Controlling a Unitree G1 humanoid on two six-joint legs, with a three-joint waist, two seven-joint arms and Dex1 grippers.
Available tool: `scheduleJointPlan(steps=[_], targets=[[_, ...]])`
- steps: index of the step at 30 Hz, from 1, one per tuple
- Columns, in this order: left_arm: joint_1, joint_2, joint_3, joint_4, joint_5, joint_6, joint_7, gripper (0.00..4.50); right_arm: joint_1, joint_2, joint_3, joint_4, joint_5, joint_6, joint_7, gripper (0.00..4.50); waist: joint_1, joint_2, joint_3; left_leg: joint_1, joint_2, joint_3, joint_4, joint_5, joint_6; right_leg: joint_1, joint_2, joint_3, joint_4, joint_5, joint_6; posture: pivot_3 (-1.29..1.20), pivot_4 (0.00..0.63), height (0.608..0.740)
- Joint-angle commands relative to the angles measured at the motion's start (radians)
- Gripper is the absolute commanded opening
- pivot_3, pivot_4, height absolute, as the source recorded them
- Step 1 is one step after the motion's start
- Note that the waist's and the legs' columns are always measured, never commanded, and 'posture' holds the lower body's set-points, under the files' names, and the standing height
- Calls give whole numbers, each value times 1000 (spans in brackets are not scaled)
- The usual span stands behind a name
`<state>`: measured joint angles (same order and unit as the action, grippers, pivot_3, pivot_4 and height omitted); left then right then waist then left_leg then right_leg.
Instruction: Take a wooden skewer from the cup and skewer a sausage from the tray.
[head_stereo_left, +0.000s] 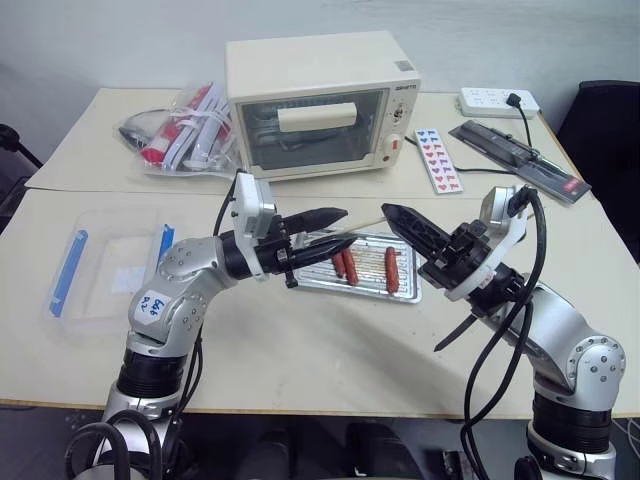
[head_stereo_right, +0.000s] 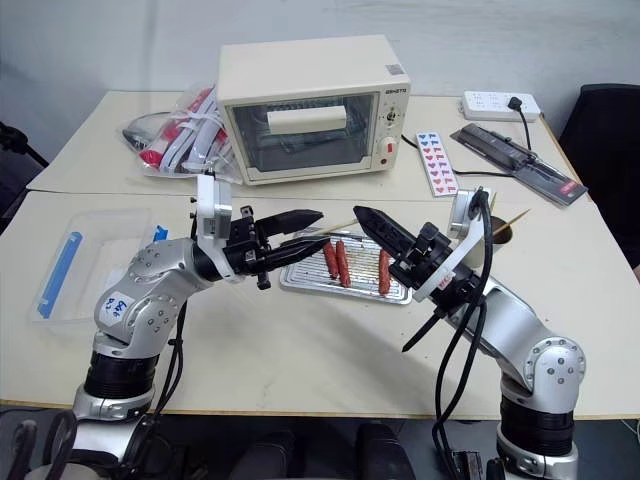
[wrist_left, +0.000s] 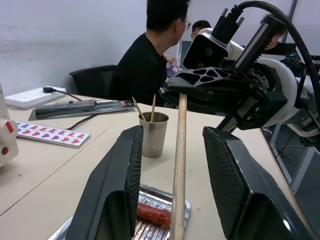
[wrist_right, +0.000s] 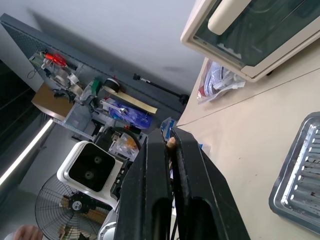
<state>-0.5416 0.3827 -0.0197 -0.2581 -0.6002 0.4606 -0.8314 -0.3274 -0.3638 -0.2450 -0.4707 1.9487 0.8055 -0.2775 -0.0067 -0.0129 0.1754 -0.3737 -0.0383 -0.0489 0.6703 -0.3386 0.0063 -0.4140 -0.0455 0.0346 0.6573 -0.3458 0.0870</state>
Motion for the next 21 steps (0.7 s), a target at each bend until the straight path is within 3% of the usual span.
scheduleJointPlan(steps=[1, 7, 21], targets=[[-8, -2, 7, -8, -2, -22, -5, 1637, 0, 5, -11, -50, 23, -15, 1, 0, 1, 0, 0, 0, 0, 0, 0, 0, 0, 0, 0, 0, 0, 0, 0, 0, 150, 740], [9, 18, 14, -5, 3, -25, -24, 373, 1, 8, -9, -55, 23, -20, -4, 0, 3, 0, 0, 0, 0, 0, 0, 0, 0, 0, 0, 0, 0, 0, 0, 0, 150, 740], [14, 33, 23, -1, 3, -33, -30, 373, -12, 17, -22, -45, 23, -20, -7, 0, 2, 0, 0, 0, 0, 0, 0, 0, 0, 0, 0, 0, 0, 0, 0, 0, 150, 740]])
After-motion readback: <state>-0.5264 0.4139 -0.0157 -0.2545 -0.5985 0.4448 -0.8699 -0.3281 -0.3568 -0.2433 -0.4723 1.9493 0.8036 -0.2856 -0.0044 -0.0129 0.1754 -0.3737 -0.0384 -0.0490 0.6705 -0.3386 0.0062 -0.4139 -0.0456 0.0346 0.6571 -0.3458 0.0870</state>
